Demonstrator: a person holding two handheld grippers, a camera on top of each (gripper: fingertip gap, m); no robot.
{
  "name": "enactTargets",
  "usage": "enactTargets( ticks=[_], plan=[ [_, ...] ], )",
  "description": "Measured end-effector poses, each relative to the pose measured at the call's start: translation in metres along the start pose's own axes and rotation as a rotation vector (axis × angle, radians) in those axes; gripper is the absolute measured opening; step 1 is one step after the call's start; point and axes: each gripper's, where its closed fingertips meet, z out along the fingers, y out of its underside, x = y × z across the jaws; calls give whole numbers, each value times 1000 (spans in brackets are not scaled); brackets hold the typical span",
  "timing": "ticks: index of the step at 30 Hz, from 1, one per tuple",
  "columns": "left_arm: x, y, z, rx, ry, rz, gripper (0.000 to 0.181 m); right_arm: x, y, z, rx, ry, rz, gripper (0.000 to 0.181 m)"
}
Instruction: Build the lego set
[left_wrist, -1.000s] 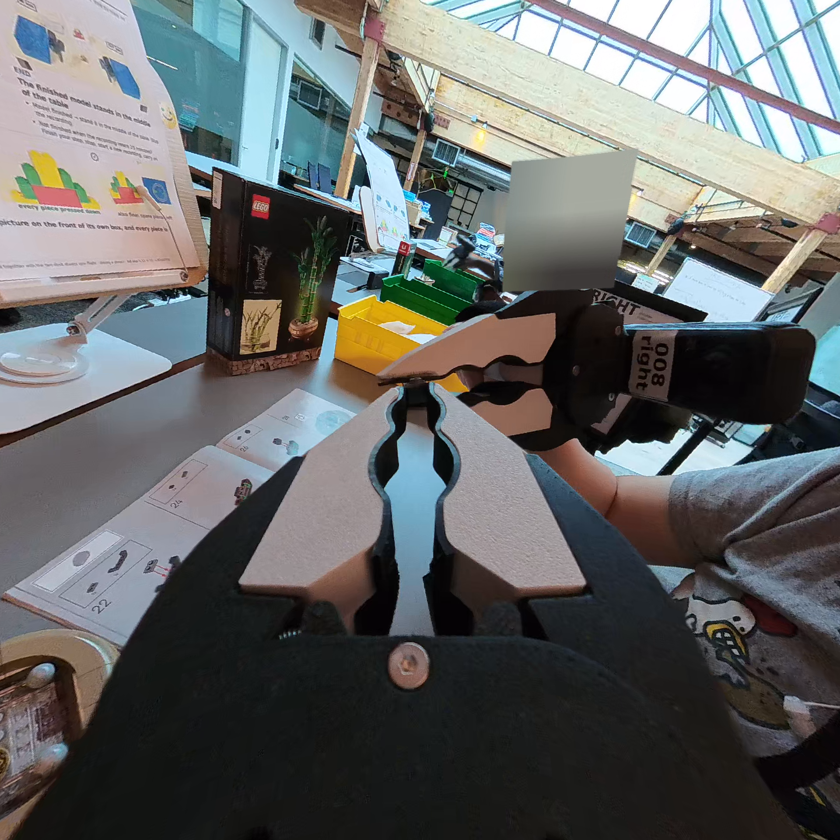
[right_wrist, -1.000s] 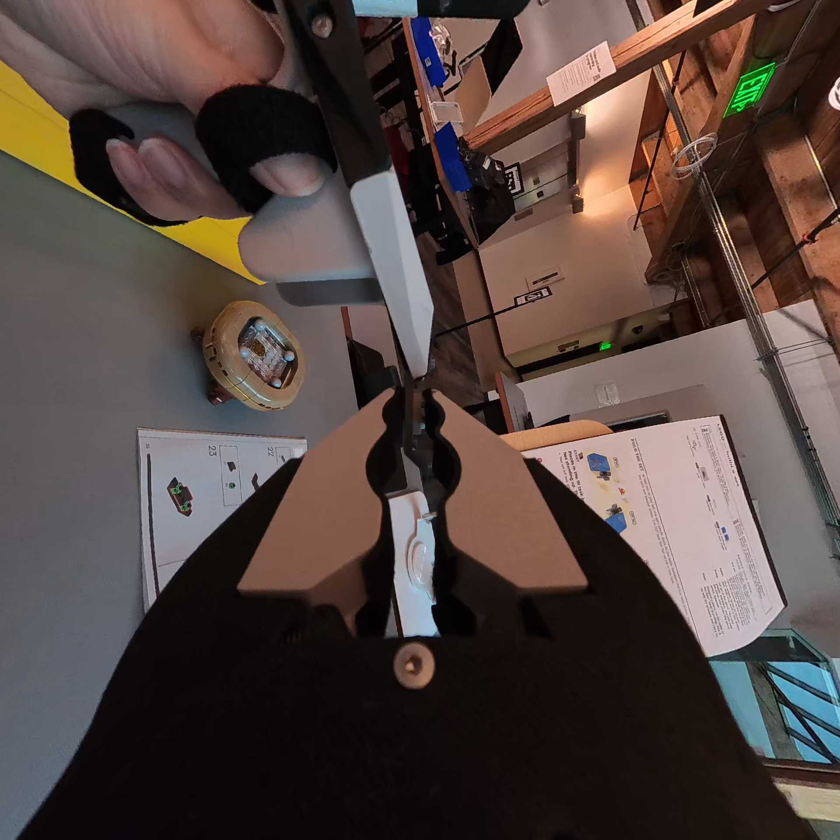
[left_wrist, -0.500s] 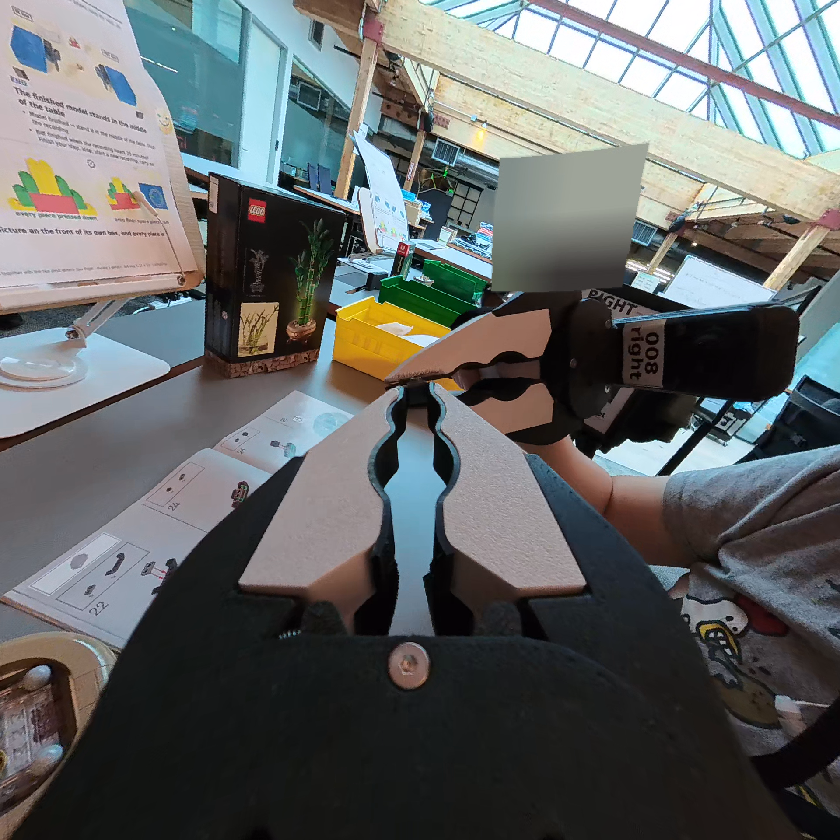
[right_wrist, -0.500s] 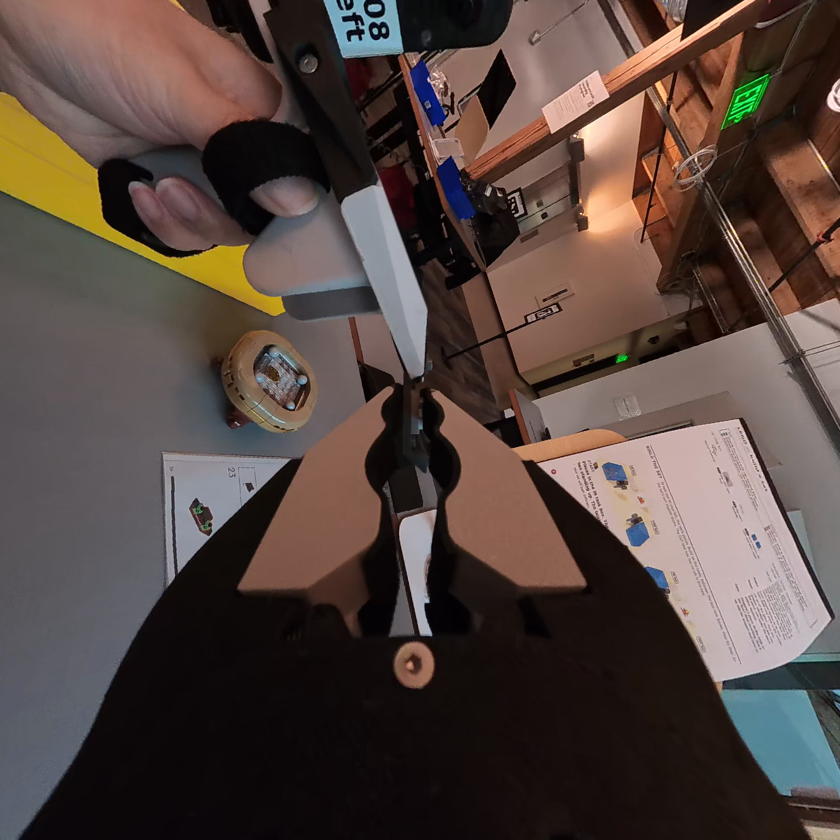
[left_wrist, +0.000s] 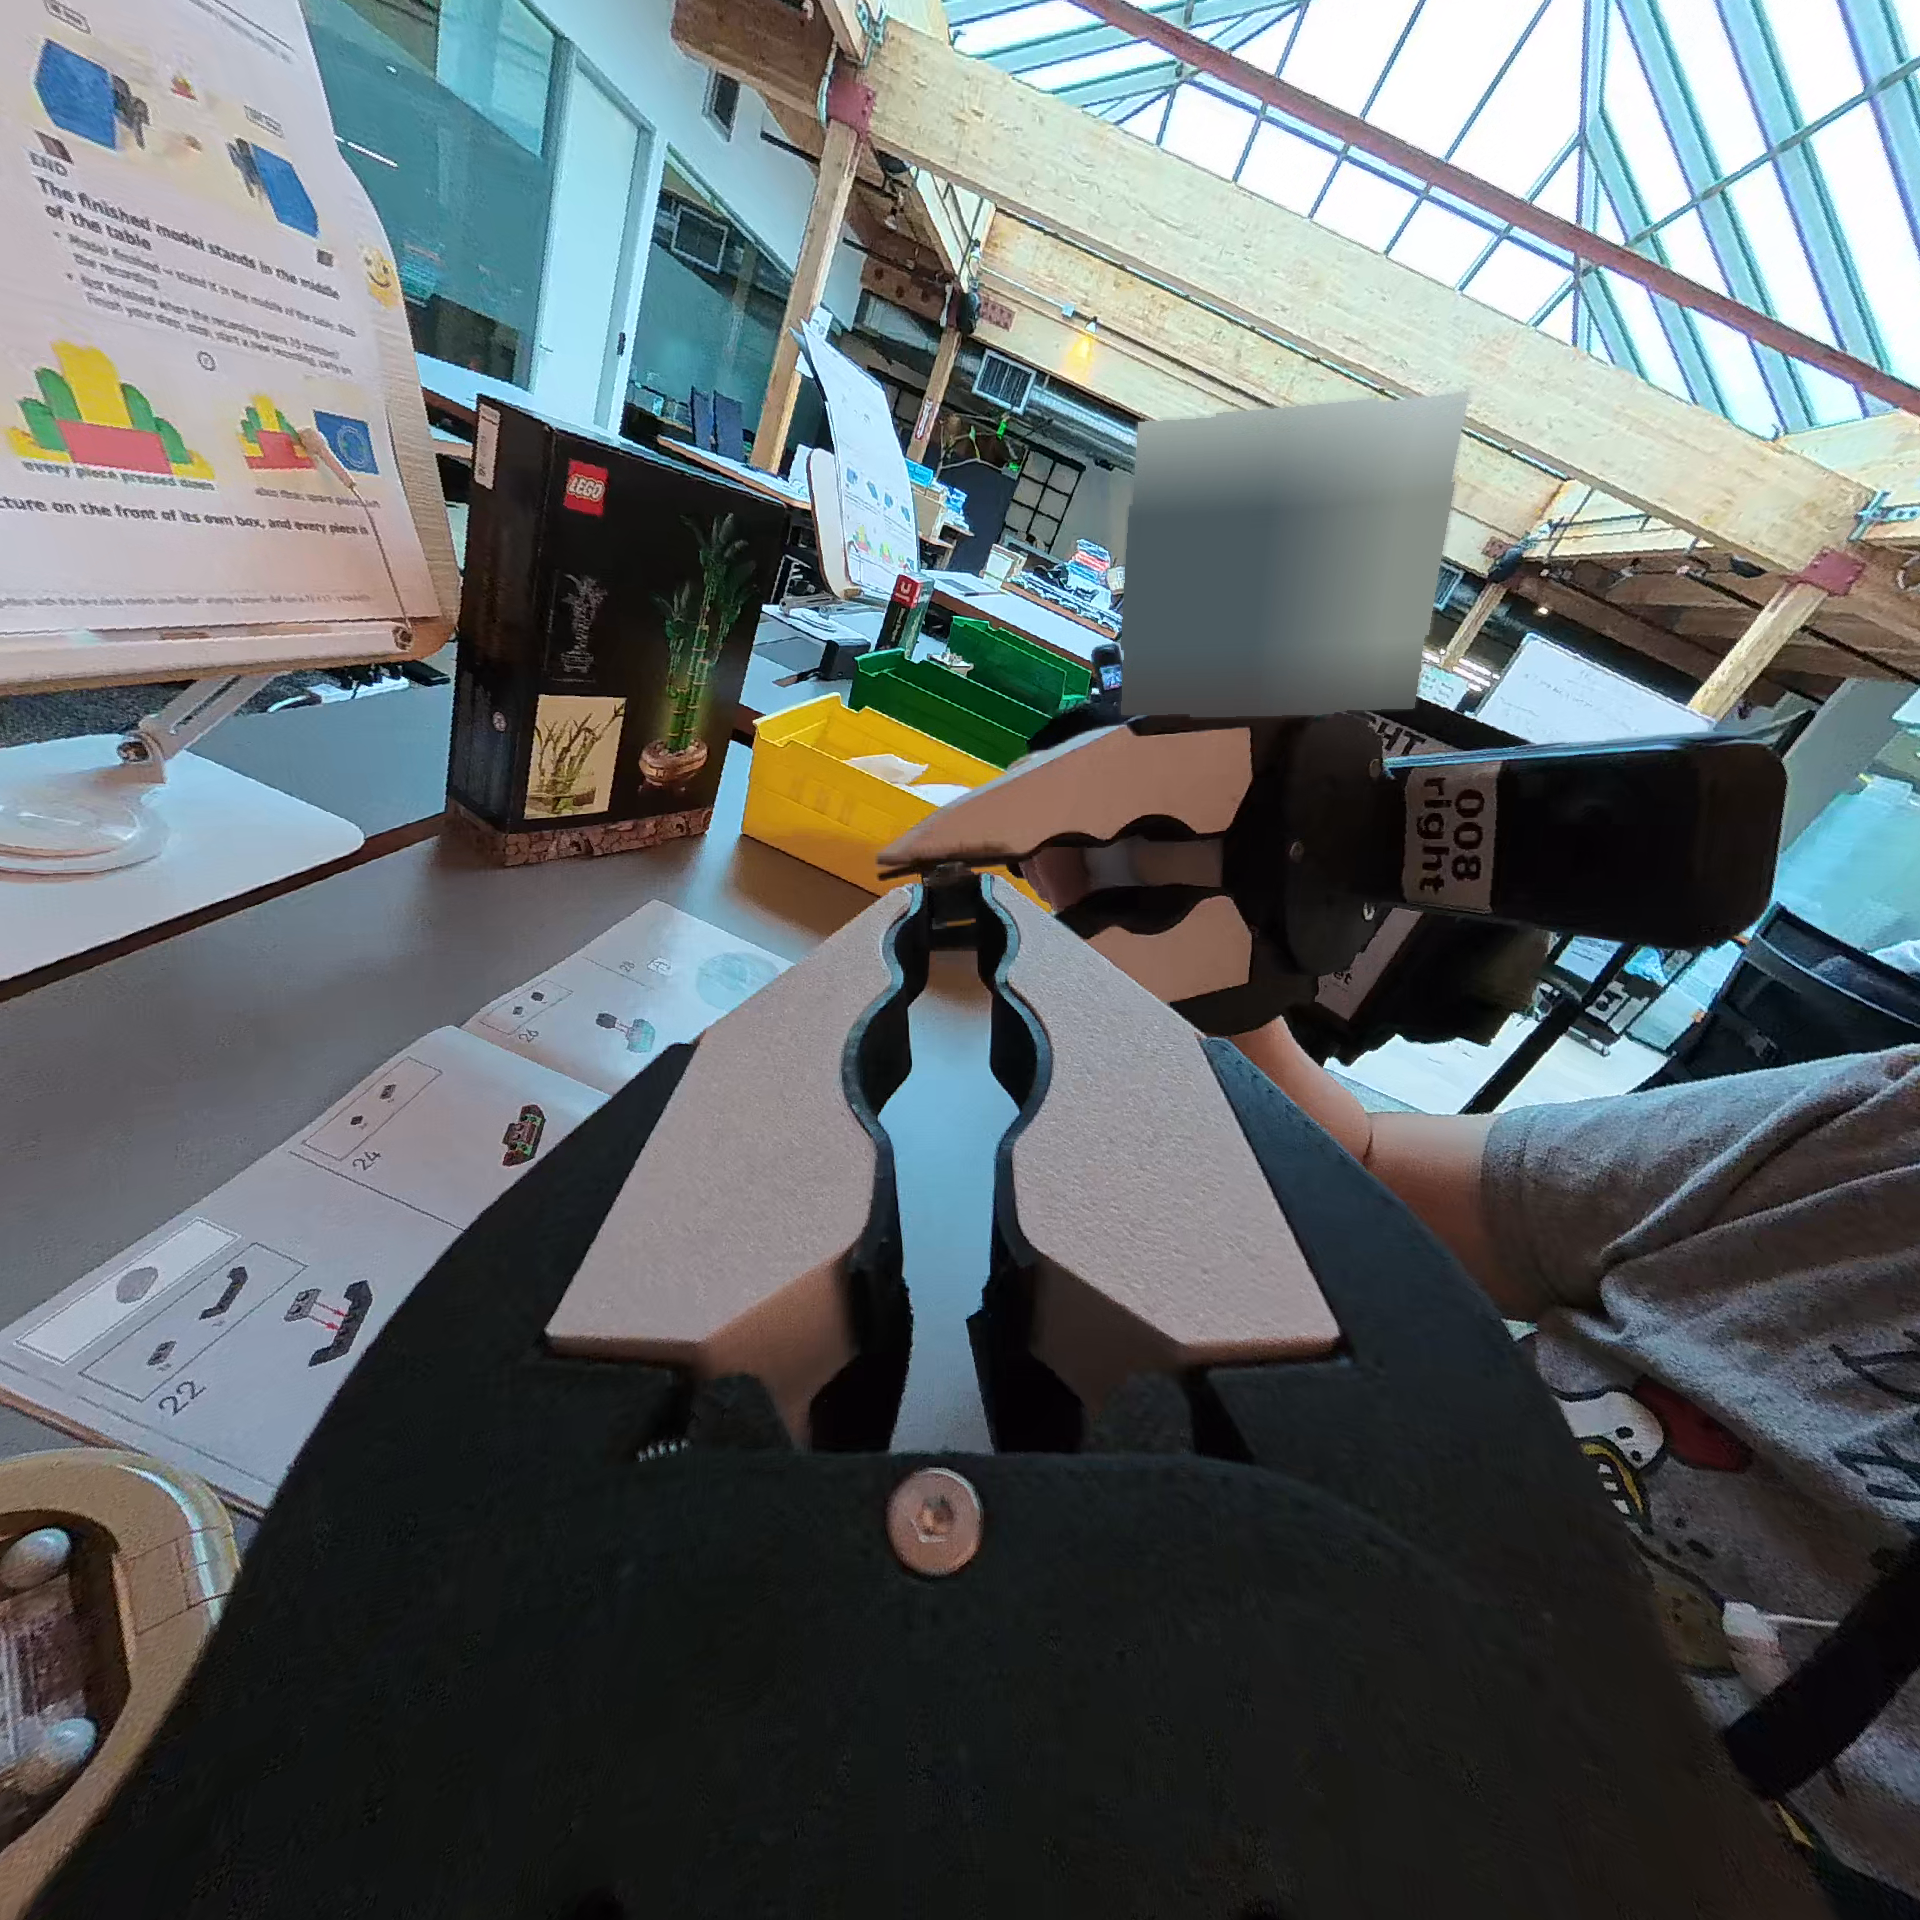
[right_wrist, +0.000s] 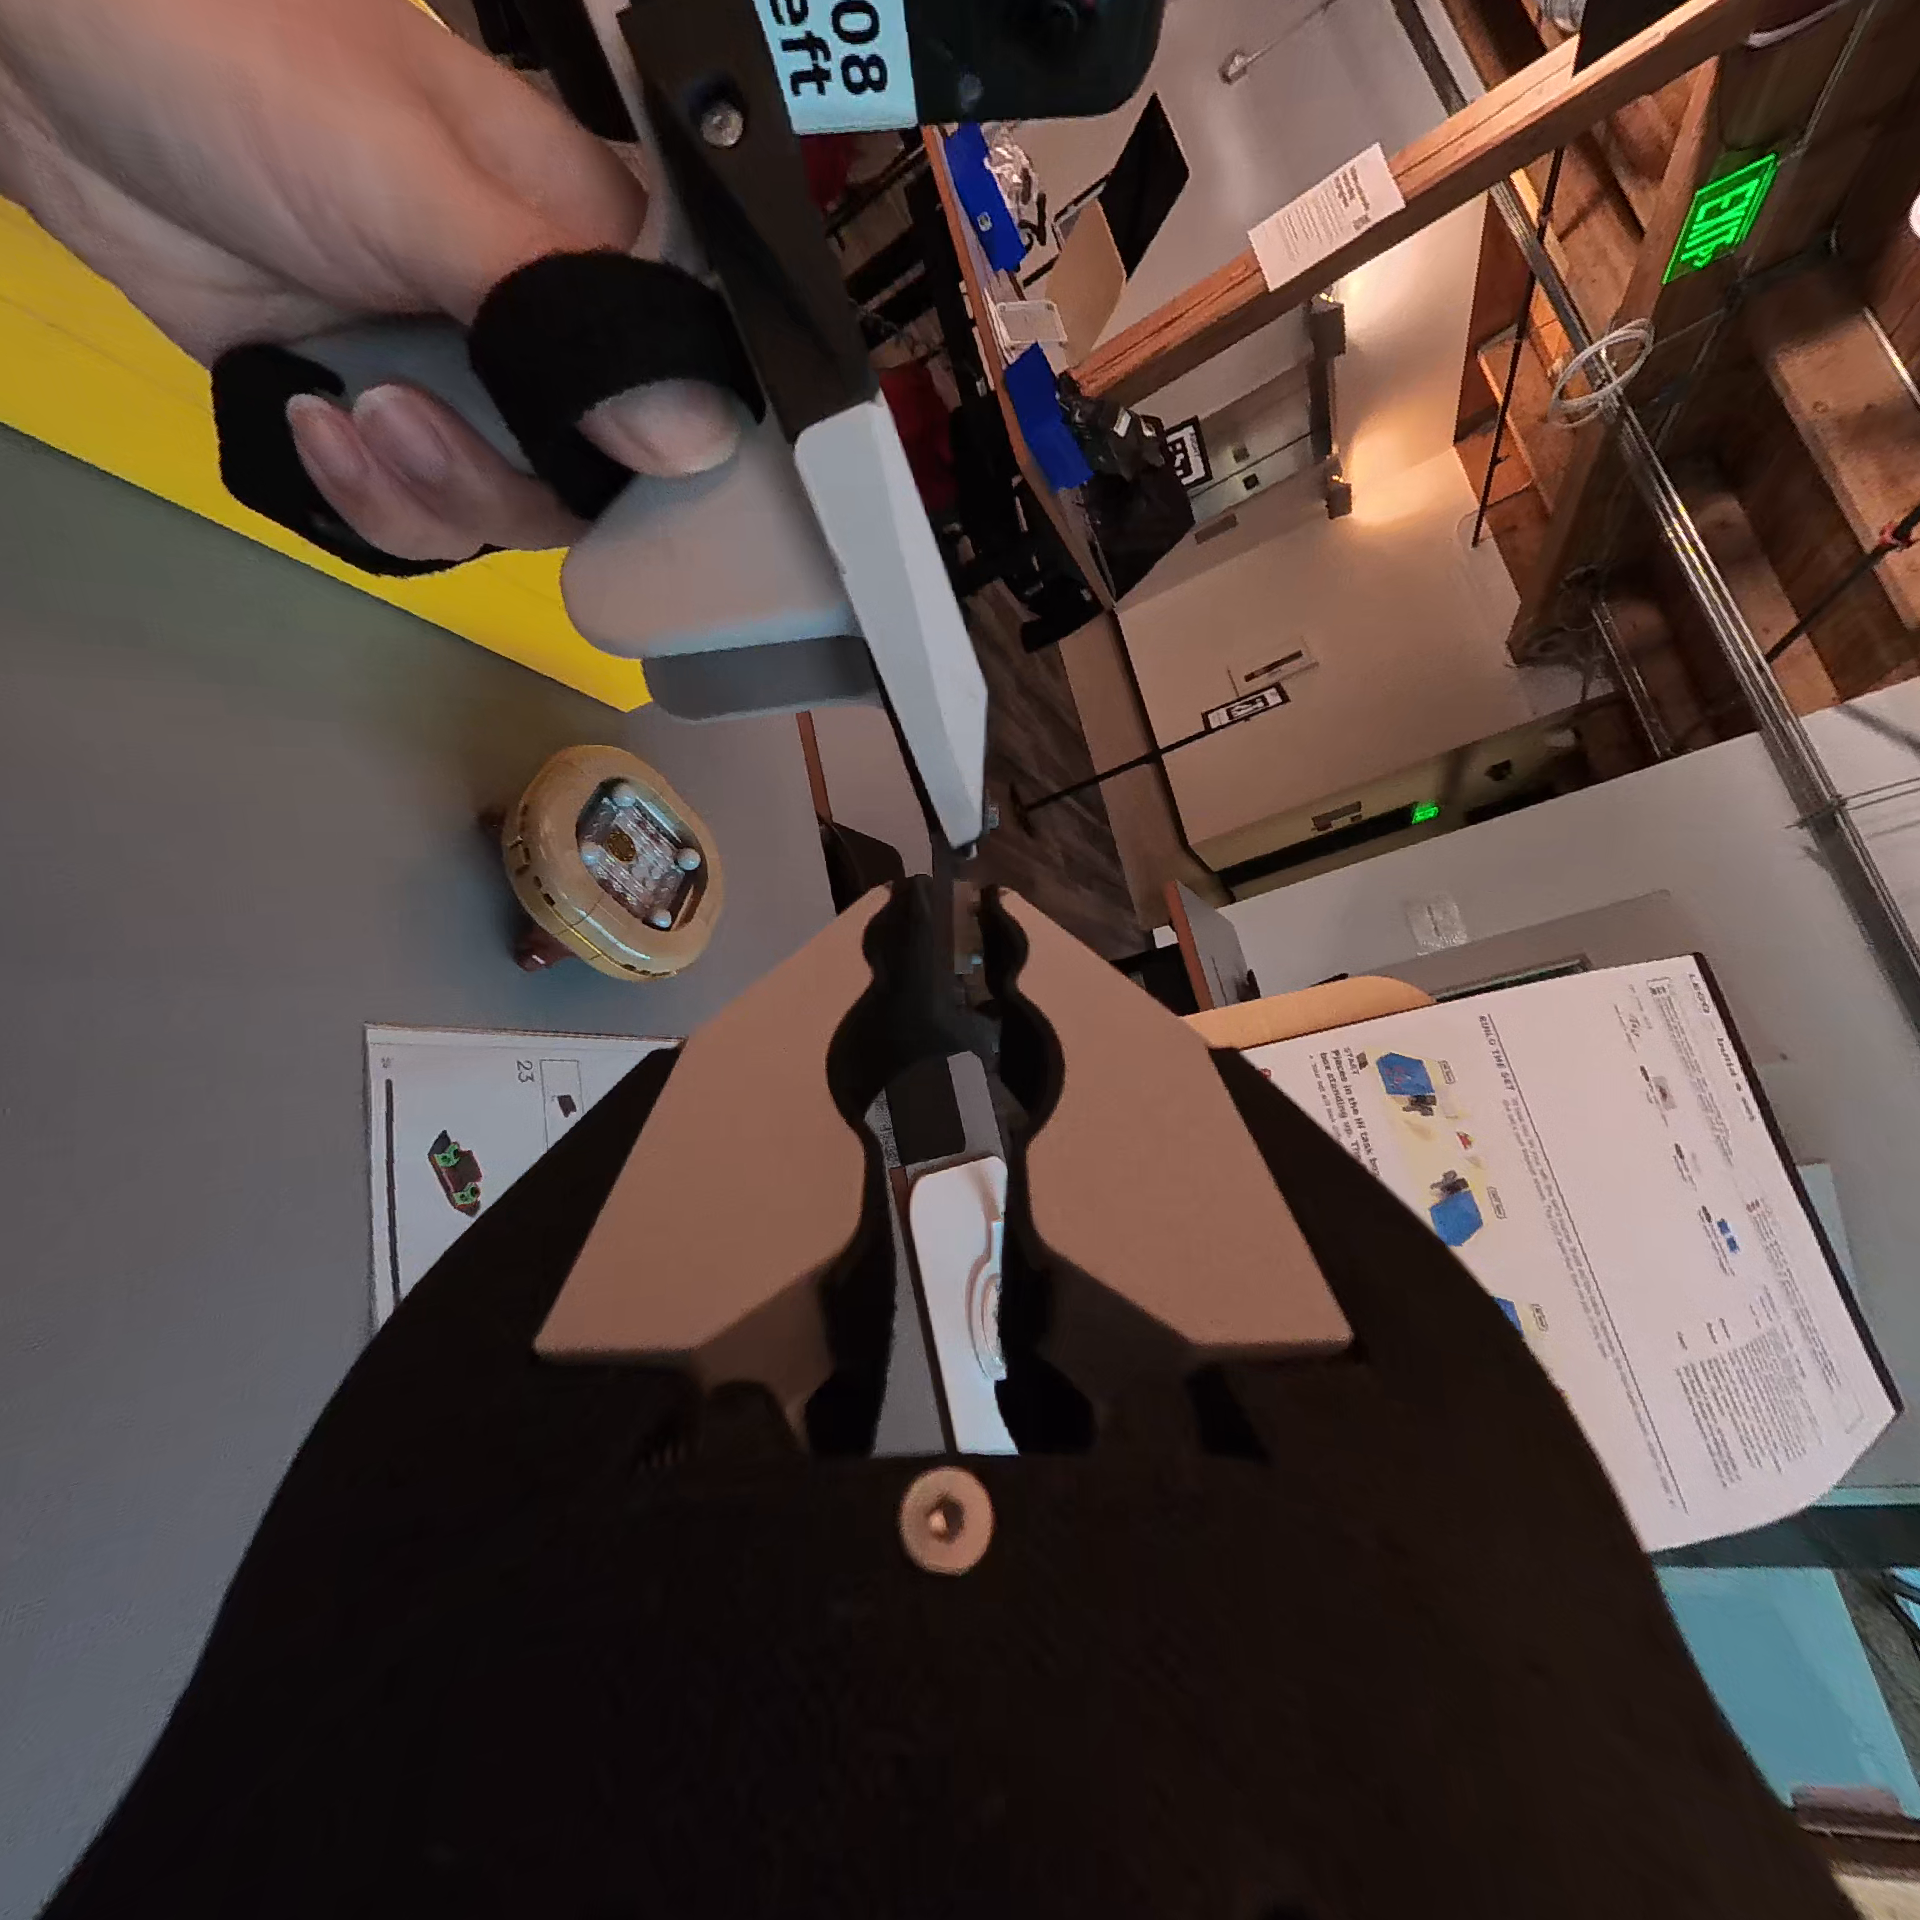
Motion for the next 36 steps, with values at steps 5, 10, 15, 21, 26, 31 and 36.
enactTargets(
  ticks=[5,10,15,21,26,31,36],
  plan=[
    [0,2,1,-15,-19,37,6,1,0,1,-6,17,-25,5],
    [0,2,1,-22,-24,41,6,0,1,1,-12,24,-41,6],
    [-2,4,2,-28,-29,41,6,-1,2,2,-21,25,-53,6],
    [0,6,3,-41,-22,42,6,-3,2,-1,-9,-13,-14,5],
    [-2,7,3,-45,-33,38,6,-4,5,1,-27,-14,-13,5],
    [-1,3,0,-33,-27,29,6,-2,0,2,11,-22,48,6],
    [-2,-1,-3,-14,-28,23,6,5,9,-1,-30,-6,37,14]
  ],
)
